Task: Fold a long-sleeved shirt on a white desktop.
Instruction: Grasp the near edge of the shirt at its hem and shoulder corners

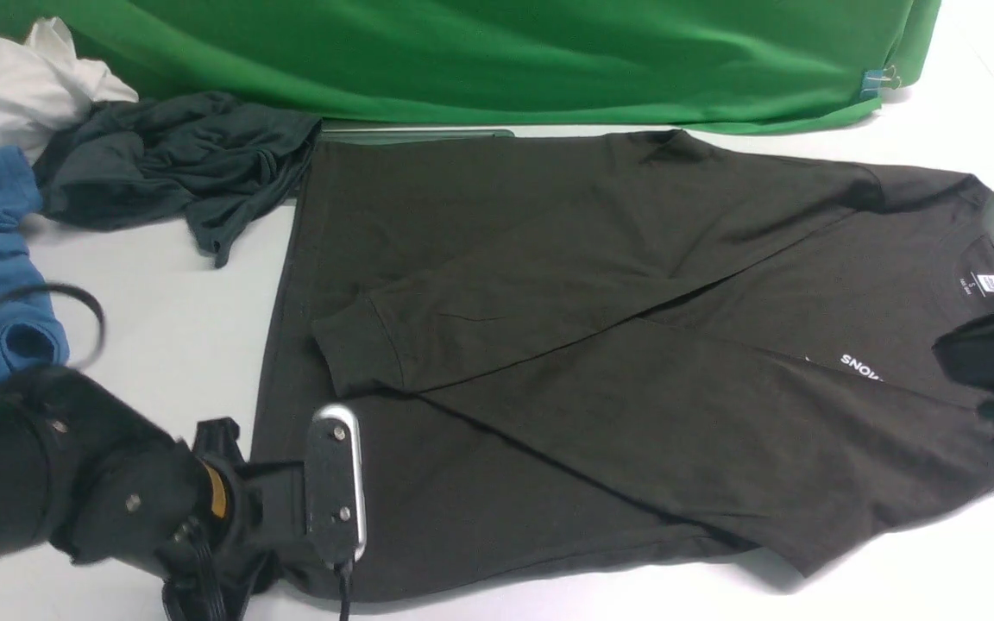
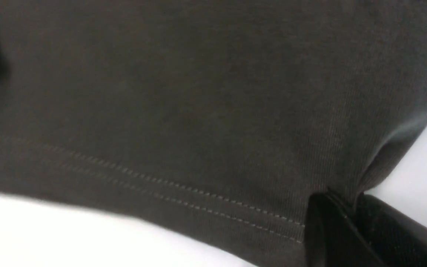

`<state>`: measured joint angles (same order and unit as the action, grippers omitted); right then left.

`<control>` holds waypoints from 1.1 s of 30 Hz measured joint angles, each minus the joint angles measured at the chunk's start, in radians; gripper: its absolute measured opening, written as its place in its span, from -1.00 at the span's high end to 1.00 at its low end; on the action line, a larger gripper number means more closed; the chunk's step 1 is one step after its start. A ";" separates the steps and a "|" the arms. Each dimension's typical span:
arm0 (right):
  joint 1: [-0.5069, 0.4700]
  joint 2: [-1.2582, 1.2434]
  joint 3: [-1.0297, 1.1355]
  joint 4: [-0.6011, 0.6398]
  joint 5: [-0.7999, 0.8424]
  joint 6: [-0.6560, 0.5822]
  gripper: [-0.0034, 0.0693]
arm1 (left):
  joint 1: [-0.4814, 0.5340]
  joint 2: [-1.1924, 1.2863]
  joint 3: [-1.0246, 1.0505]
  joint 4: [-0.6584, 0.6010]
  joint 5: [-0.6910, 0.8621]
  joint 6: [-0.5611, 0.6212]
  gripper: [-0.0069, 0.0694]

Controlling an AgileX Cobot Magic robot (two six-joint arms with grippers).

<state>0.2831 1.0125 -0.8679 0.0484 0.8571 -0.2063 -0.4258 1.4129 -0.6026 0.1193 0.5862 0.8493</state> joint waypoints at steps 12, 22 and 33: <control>-0.148 0.156 0.059 -0.071 0.050 0.312 -0.22 | 0.000 -0.169 -0.039 -0.167 0.241 -0.078 0.71; -0.073 0.181 0.092 0.016 0.090 0.030 -0.28 | 0.000 -0.172 -0.039 -0.225 0.239 -0.091 0.71; 0.174 0.266 0.159 -0.106 -0.138 -0.651 -0.28 | 0.000 -0.172 -0.039 -0.228 0.269 -0.104 0.71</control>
<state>0.4570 1.2783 -0.7087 -0.0573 0.7193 -0.8569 -0.4258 1.2413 -0.6418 -0.1085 0.8555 0.7458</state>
